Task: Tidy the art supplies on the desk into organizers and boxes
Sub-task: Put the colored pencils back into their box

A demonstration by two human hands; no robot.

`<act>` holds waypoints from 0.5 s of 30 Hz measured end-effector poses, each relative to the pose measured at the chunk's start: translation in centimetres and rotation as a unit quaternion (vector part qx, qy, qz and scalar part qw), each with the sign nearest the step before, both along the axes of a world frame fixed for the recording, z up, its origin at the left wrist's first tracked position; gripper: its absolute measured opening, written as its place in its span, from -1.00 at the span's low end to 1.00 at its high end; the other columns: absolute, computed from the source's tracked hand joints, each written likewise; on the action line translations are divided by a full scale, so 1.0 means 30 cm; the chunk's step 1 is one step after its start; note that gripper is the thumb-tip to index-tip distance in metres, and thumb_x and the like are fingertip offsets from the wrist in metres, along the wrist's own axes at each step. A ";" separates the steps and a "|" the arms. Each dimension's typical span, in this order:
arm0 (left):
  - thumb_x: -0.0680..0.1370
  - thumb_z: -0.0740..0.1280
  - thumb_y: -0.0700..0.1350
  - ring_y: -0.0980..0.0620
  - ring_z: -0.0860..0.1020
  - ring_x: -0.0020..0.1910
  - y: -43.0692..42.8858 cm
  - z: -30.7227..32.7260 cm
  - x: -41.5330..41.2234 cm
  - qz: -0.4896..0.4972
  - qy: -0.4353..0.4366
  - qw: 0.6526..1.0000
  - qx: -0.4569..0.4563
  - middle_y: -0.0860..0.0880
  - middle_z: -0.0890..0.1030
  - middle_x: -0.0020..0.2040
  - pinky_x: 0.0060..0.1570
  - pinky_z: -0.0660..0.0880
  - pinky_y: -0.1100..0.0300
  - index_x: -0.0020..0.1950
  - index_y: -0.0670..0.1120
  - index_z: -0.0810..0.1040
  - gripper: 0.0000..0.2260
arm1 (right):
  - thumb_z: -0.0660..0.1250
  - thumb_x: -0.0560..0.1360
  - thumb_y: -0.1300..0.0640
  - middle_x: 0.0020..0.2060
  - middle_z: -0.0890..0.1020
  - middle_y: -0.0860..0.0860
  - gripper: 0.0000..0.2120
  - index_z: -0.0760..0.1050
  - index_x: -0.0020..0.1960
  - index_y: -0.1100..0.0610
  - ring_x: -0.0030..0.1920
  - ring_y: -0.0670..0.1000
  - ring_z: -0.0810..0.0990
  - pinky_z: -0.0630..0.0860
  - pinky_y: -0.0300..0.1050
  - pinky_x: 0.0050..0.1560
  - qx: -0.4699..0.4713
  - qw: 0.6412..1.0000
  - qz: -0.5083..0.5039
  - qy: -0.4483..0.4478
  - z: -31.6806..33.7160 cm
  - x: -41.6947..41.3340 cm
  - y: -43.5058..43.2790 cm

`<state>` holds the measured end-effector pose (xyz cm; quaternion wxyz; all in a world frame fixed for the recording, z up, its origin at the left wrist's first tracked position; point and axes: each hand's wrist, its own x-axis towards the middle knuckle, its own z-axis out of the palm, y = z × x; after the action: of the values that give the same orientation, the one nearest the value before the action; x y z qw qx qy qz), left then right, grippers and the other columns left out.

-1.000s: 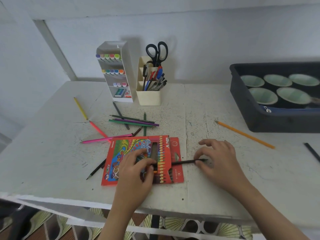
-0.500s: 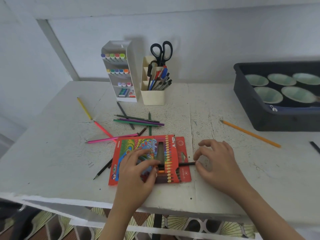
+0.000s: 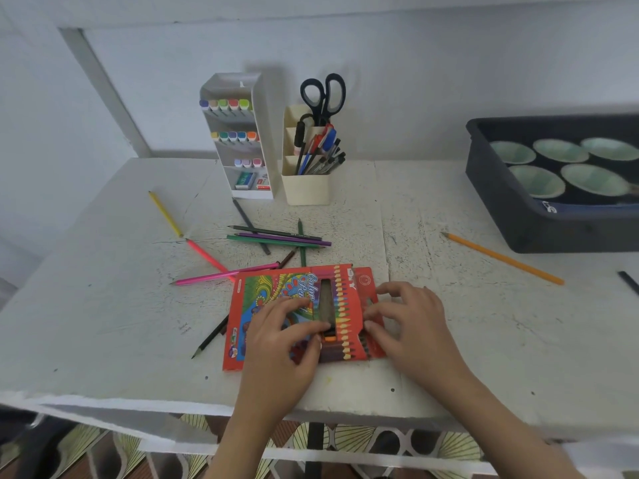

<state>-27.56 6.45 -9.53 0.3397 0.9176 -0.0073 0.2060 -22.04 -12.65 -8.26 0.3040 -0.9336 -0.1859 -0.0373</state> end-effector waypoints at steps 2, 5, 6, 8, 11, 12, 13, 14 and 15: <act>0.38 0.38 -0.12 0.05 0.45 0.21 0.001 0.001 -0.003 0.000 0.002 1.000 -0.009 0.12 0.56 0.12 0.24 0.25 0.11 -0.09 0.08 0.68 -0.83 | 0.42 0.42 0.04 0.13 0.49 -0.08 -0.96 0.61 -0.12 -0.06 0.11 -0.17 0.29 0.15 0.11 0.35 0.000 1.000 -0.012 -0.002 -0.001 -0.003 -0.007; 0.38 0.39 -0.13 0.08 0.44 0.21 0.005 0.000 -0.006 -0.001 0.003 1.000 -0.031 0.13 0.56 0.11 0.24 0.21 0.18 -0.07 0.09 0.67 -0.82 | 0.43 0.42 0.09 0.13 0.48 -0.08 -0.94 0.61 -0.14 -0.06 0.12 -0.16 0.30 0.15 0.02 0.32 0.006 1.000 -0.013 -0.002 0.003 -0.008 -0.009; 0.38 0.40 -0.14 0.08 0.44 0.20 0.006 -0.002 -0.007 -0.003 0.001 0.999 -0.033 0.12 0.56 0.11 0.23 0.22 0.17 -0.06 0.08 0.67 -0.81 | 0.43 0.41 0.10 0.14 0.48 -0.08 -0.94 0.61 -0.15 -0.06 0.13 -0.14 0.31 0.14 -0.01 0.30 0.008 1.000 -0.011 -0.001 0.005 -0.012 -0.005; 0.38 0.44 -0.20 0.08 0.43 0.19 0.007 -0.004 -0.007 -0.008 0.000 1.000 -0.027 0.10 0.56 0.11 0.22 0.24 0.16 -0.05 0.05 0.66 -0.79 | 0.43 0.42 0.11 0.14 0.49 -0.06 -0.95 0.62 -0.15 -0.04 0.16 -0.08 0.36 0.13 -0.03 0.28 0.010 1.000 -0.009 -0.001 0.004 -0.018 0.006; 0.37 0.48 -0.27 0.08 0.46 0.17 0.014 0.010 -0.009 -0.004 -0.003 1.000 -0.030 0.09 0.56 0.10 0.19 0.34 0.11 0.00 0.00 0.66 -0.73 | 0.39 0.44 0.08 0.12 0.50 -0.06 -0.95 0.63 -0.15 -0.02 0.15 -0.08 0.38 0.15 -0.01 0.28 0.019 0.999 -0.031 -0.008 0.002 -0.023 0.027; 0.38 0.45 -0.26 0.06 0.48 0.13 0.024 0.020 -0.010 0.014 -0.016 0.999 -0.025 0.07 0.57 0.08 0.16 0.38 0.08 0.00 -0.02 0.66 -0.76 | 0.37 0.45 0.04 0.11 0.50 -0.08 -0.93 0.63 -0.16 -0.03 0.13 -0.12 0.36 0.16 -0.02 0.27 0.022 0.999 -0.046 -0.007 0.001 -0.020 0.033; 0.39 0.41 -0.22 0.02 0.51 0.09 0.038 0.027 -0.011 0.049 -0.033 0.998 -0.012 0.03 0.59 0.06 0.12 0.43 0.03 0.00 -0.05 0.66 -0.78 | 0.36 0.46 0.00 0.09 0.49 -0.09 -0.91 0.63 -0.16 -0.04 0.10 -0.15 0.33 0.17 -0.05 0.25 0.025 0.998 -0.062 -0.002 0.002 -0.015 0.038; 0.38 0.37 -0.19 -0.05 0.53 0.05 0.057 0.034 -0.010 0.098 -0.044 0.994 0.005 -0.03 0.60 0.03 0.09 0.45 -0.04 0.01 -0.09 0.66 -0.78 | 0.35 0.46 -0.04 0.06 0.47 -0.11 -0.89 0.62 -0.15 -0.04 0.08 -0.17 0.30 0.19 -0.07 0.22 0.027 0.997 -0.078 0.007 0.003 -0.008 0.042; 0.38 0.34 -0.16 -0.13 0.55 0.04 0.080 0.040 -0.010 0.153 -0.042 0.987 0.019 -0.09 0.62 0.03 0.10 0.45 -0.09 0.03 -0.13 0.66 -0.74 | 0.34 0.46 -0.07 0.02 0.44 -0.12 -0.86 0.62 -0.15 -0.05 0.06 -0.17 0.29 0.20 -0.09 0.19 0.026 0.995 -0.091 0.018 0.005 -0.001 0.046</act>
<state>-27.85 8.85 -8.32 0.2857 0.9050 0.1150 0.2935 -22.09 -11.26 -8.12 0.3270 -0.9389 -0.0937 -0.0532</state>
